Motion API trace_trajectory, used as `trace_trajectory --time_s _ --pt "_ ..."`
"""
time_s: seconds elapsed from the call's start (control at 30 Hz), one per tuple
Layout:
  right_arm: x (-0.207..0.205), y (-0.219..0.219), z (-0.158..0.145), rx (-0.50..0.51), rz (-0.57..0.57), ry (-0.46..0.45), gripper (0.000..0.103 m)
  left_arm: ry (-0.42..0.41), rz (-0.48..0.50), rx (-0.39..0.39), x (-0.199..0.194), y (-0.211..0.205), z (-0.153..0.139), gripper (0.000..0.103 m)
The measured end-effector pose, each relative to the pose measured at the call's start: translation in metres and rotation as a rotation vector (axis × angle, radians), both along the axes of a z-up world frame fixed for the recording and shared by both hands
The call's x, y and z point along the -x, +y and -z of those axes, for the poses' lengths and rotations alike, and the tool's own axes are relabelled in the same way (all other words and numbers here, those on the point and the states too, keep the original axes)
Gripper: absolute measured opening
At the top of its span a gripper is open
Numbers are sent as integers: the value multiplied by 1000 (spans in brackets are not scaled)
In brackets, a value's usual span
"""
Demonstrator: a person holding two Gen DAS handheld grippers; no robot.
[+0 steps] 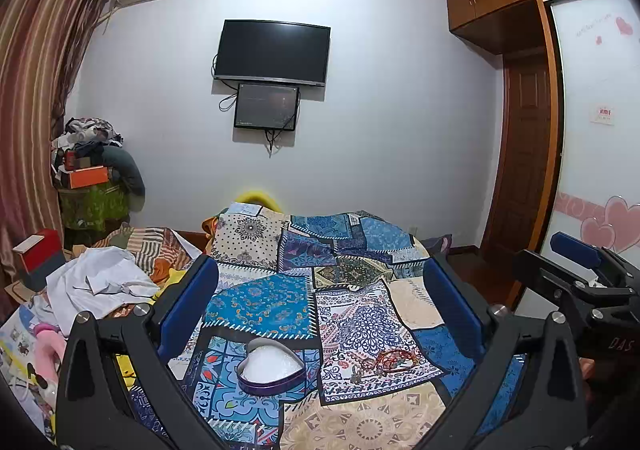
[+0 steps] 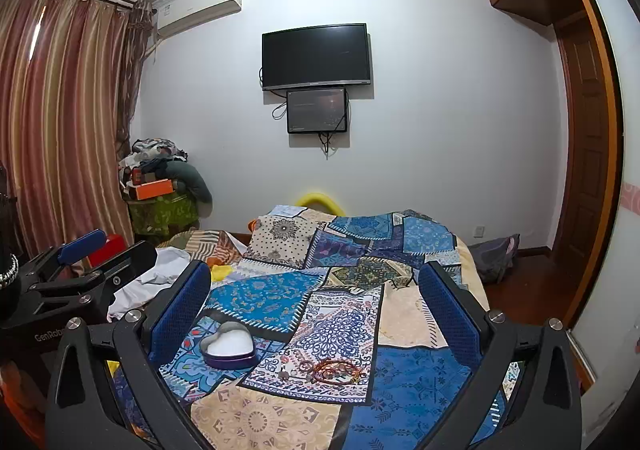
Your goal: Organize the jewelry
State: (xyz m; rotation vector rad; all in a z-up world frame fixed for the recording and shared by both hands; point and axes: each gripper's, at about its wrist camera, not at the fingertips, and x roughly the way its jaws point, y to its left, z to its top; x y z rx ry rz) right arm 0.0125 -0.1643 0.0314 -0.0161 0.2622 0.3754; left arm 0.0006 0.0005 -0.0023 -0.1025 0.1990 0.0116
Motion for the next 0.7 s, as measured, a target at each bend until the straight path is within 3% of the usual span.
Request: trace_trajectory --time_s 0.7 --pt "3 3 1 0 -1 1 103 0 1 0 0 0 -2 103"
